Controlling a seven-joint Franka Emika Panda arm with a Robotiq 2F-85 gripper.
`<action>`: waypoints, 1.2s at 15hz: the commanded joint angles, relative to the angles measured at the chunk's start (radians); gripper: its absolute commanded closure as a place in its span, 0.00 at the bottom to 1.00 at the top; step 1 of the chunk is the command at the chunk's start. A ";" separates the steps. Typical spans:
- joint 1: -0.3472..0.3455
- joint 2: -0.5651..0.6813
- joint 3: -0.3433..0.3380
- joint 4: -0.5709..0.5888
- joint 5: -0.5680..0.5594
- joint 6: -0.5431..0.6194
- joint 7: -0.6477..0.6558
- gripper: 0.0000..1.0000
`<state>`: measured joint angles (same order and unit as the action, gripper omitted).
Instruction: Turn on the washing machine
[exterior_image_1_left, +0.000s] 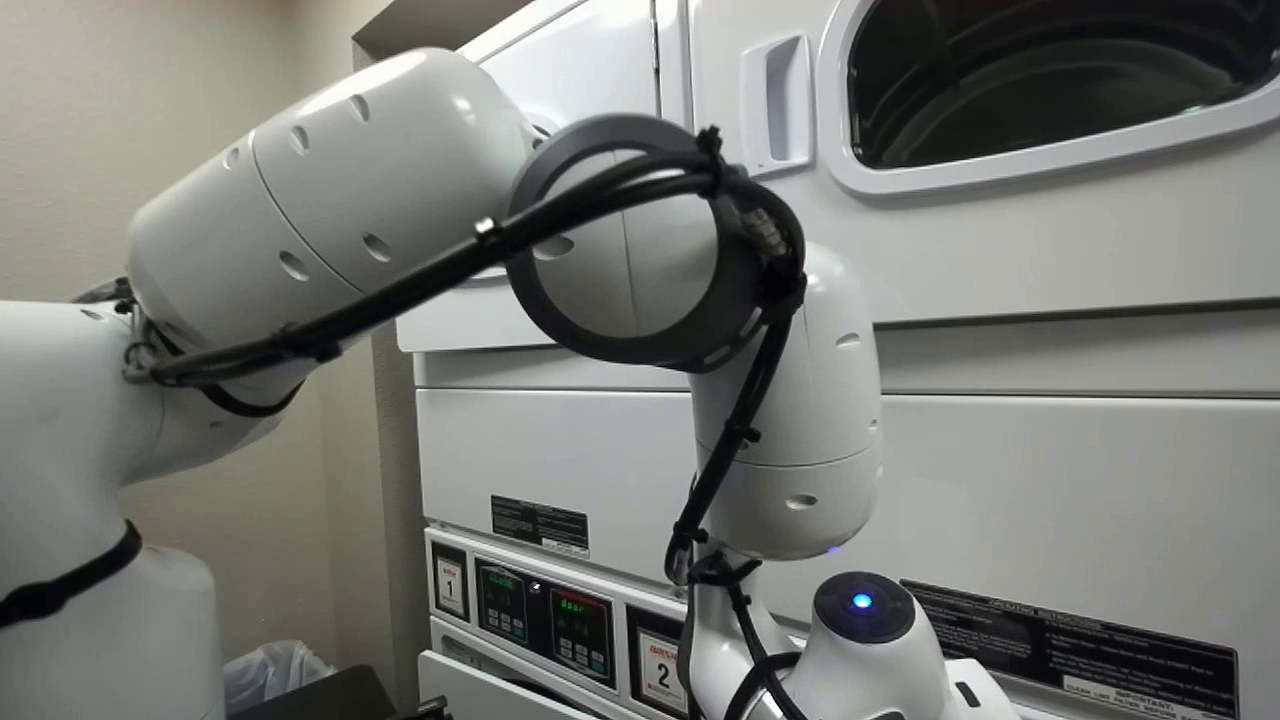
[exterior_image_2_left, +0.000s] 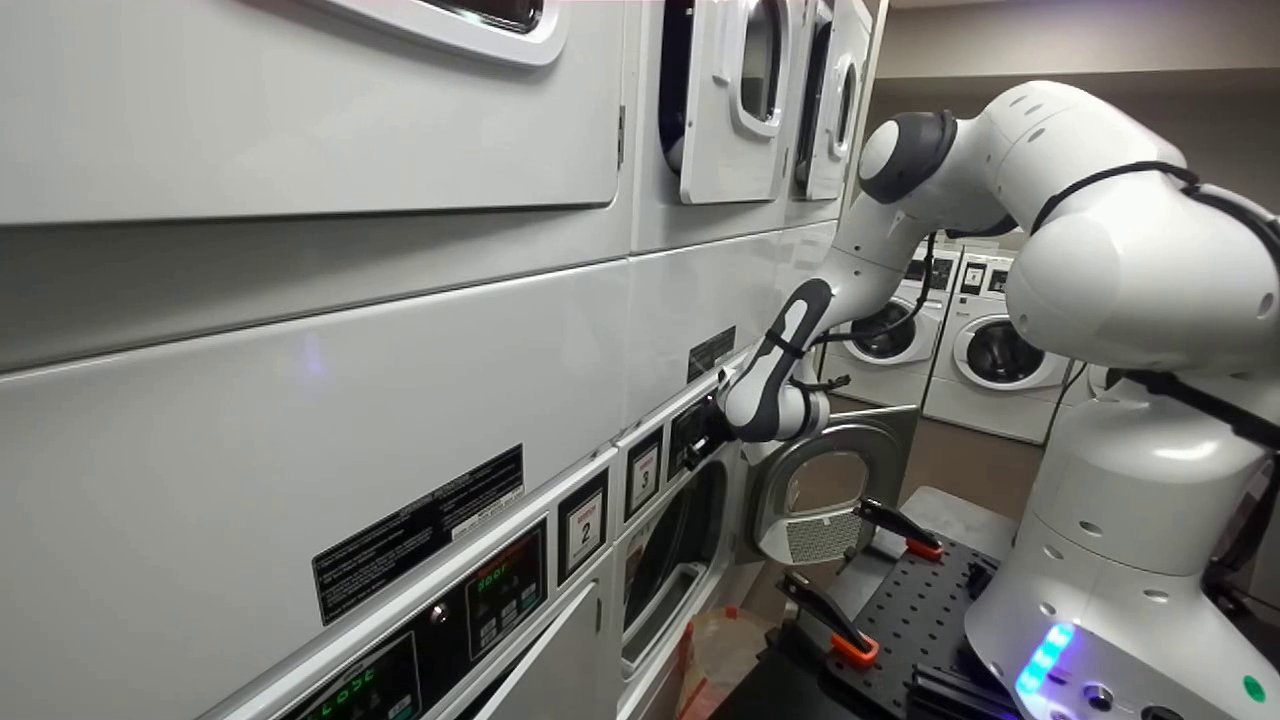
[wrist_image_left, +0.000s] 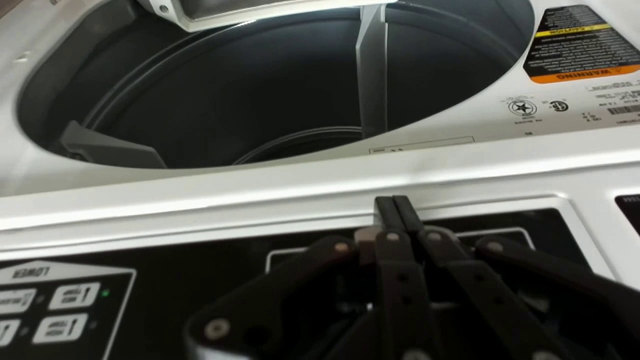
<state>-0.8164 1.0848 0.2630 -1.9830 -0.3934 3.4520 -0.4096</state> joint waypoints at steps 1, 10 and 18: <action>-0.077 -0.053 0.053 -0.061 -0.107 0.007 0.067 0.97; -0.242 -0.090 0.165 -0.143 -0.270 -0.051 0.060 0.97; -0.212 -0.225 0.139 -0.196 -0.223 -0.282 0.015 0.98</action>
<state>-1.0387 0.9542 0.4112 -2.1203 -0.6519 3.2349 -0.3693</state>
